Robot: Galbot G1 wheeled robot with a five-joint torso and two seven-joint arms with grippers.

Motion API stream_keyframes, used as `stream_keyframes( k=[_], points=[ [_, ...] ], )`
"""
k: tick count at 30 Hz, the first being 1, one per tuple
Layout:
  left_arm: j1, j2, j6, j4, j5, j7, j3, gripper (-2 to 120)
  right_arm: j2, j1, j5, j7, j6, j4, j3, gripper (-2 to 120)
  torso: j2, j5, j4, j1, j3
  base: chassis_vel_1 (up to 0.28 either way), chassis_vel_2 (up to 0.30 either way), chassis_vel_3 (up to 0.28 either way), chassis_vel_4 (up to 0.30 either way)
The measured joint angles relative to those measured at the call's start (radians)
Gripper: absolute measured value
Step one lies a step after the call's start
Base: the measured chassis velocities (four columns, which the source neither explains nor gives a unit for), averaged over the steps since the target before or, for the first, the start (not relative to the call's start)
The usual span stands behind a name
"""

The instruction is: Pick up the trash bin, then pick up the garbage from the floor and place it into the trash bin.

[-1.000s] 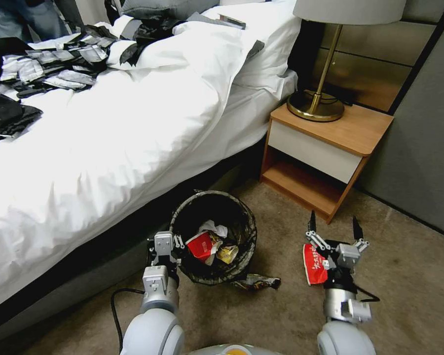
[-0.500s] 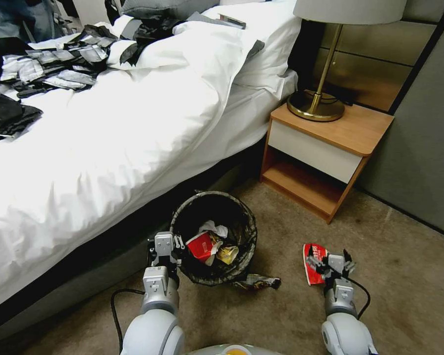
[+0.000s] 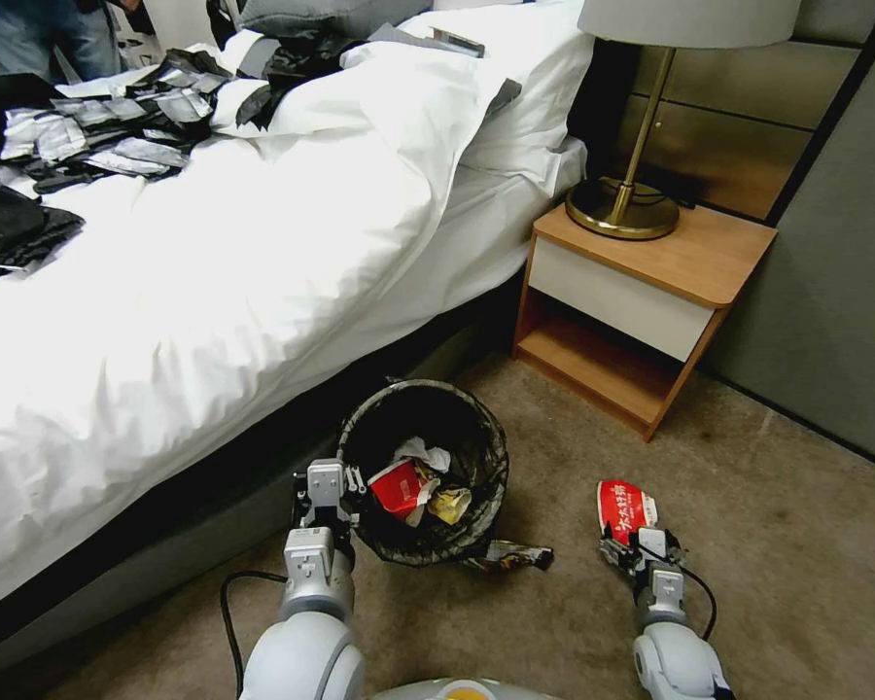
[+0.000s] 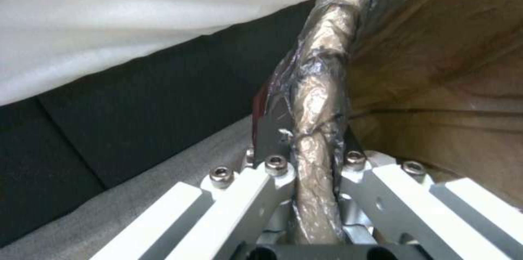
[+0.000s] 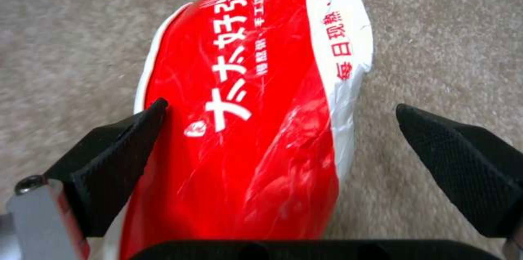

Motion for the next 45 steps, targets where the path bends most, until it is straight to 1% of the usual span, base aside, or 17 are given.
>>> stream_keyframes(
  k=[5, 8, 9, 10, 12, 14, 15, 18, 19, 23, 24, 26, 28, 31, 32, 34, 45],
  points=[
    [0.002, 0.000, 0.000, 0.000, 0.001, 0.000, 0.001, 0, -0.009, 0.033, 0.007, -0.020, 0.037, -0.054, 0.002, 100, 0.000, 0.0000, 0.0001, 0.000, 0.000, 0.000, 0.000, 0.000, 0.000],
    [0.002, 0.000, 0.000, 0.000, 0.001, 0.000, 0.001, 0, -0.010, 0.035, 0.007, -0.025, 0.046, -0.061, 0.002, 96, 0.000, 0.0000, 0.0001, 0.000, 0.000, 0.000, 0.000, 0.000, 0.000],
    [0.002, 0.000, 0.000, 0.000, 0.002, 0.000, 0.001, 0, -0.011, 0.036, 0.008, -0.028, 0.053, -0.065, 0.002, 91, 0.000, 0.0000, 0.0001, 0.000, 0.000, 0.000, 0.000, 0.000, 0.000],
    [0.002, 0.000, 0.000, 0.000, 0.002, 0.000, 0.001, 0, -0.011, 0.036, 0.008, -0.028, 0.053, -0.065, 0.002, 91, 0.000, 0.0000, 0.0001, 0.000, 0.000, 0.000, 0.000, 0.000, 0.000],
    [0.001, 0.000, 0.000, 0.000, 0.002, 0.000, 0.001, 0, -0.010, 0.037, 0.007, -0.029, 0.061, -0.067, 0.001, 82, 0.000, 0.0000, 0.0001, 0.000, 0.000, 0.000, 0.000, 0.000, 0.000],
    [0.000, -0.001, 0.001, 0.001, 0.002, 0.000, 0.001, 0, -0.007, 0.037, 0.007, -0.029, 0.065, -0.068, 0.000, 71, 0.000, 0.0000, 0.0001, 0.000, 0.000, 0.000, 0.000, 0.000, 0.000],
    [0.000, -0.001, 0.001, 0.001, 0.002, 0.000, 0.001, 0, -0.007, 0.037, 0.007, -0.029, 0.065, -0.068, 0.000, 71, 0.000, 0.0000, 0.0001, 0.000, 0.000, 0.000, 0.000, 0.000, 0.000],
    [-0.001, -0.001, 0.001, 0.000, 0.002, 0.000, 0.000, 0, -0.003, 0.037, 0.006, -0.029, 0.069, -0.073, -0.001, 57, 0.000, -0.0001, 0.0001, 0.000, 0.000, 0.000, 0.000, 0.000, 0.000],
    [-0.001, -0.001, 0.001, 0.000, 0.002, 0.000, 0.000, 0, -0.003, 0.037, 0.006, -0.029, 0.069, -0.073, -0.001, 57, 0.000, -0.0001, 0.0001, 0.000, 0.000, 0.000, 0.000, 0.000, 0.000],
    [-0.001, 0.000, 0.001, 0.001, 0.001, 0.000, -0.002, 0, 0.002, 0.037, 0.004, -0.029, 0.075, -0.077, -0.004, 41, 0.000, -0.0001, 0.0001, 0.000, 0.000, 0.000, 0.000, 0.000, 0.000],
    [-0.001, 0.000, 0.001, 0.001, 0.001, 0.000, -0.002, 0, 0.002, 0.037, 0.004, -0.029, 0.075, -0.077, -0.004, 41, 0.000, -0.0001, 0.0001, 0.000, 0.000, 0.000, 0.000, 0.000, 0.000],
    [0.000, -0.001, 0.001, 0.001, 0.001, 0.000, -0.002, 0, 0.004, 0.037, 0.003, -0.029, 0.076, -0.077, -0.003, 29, 0.000, -0.0003, 0.0000, 0.000, 0.000, 0.000, 0.000, 0.000, 0.000],
    [0.000, -0.002, 0.001, 0.001, 0.001, 0.000, -0.002, 0, 0.004, 0.037, 0.003, -0.029, 0.077, -0.076, -0.003, 25, 0.000, -0.0003, 0.0000, 0.000, 0.000, 0.000, 0.000, 0.000, 0.000],
    [0.000, -0.003, 0.001, 0.000, 0.001, 0.000, -0.002, 0, 0.003, 0.037, 0.003, -0.029, 0.079, -0.076, -0.002, 11, 0.000, -0.0001, 0.0001, 0.000, 0.000, 0.000, 0.000, 0.000, 0.000],
    [0.000, -0.003, 0.001, 0.000, 0.001, 0.000, -0.002, 0, 0.003, 0.037, 0.003, -0.029, 0.079, -0.076, -0.002, 11, 0.000, -0.0001, 0.0001, 0.000, 0.000, 0.000, 0.000, 0.000, 0.000],
    [-0.001, -0.003, 0.001, 0.000, 0.001, 0.000, -0.002, 0, 0.003, 0.036, 0.002, -0.029, 0.081, -0.076, -0.001, 3, 0.000, 0.0003, 0.0001, 0.000, 0.000, 0.000, 0.000, 0.000, 0.000],
    [-0.001, -0.004, 0.001, 0.000, 0.001, -0.001, 0.000, 0, 0.008, 0.032, 0.002, -0.021, 0.099, -0.074, 0.002, 1, 0.000, 0.0001, 0.0001, 0.000, 0.000, 0.000, 0.000, 0.000, 0.000]
  ],
)
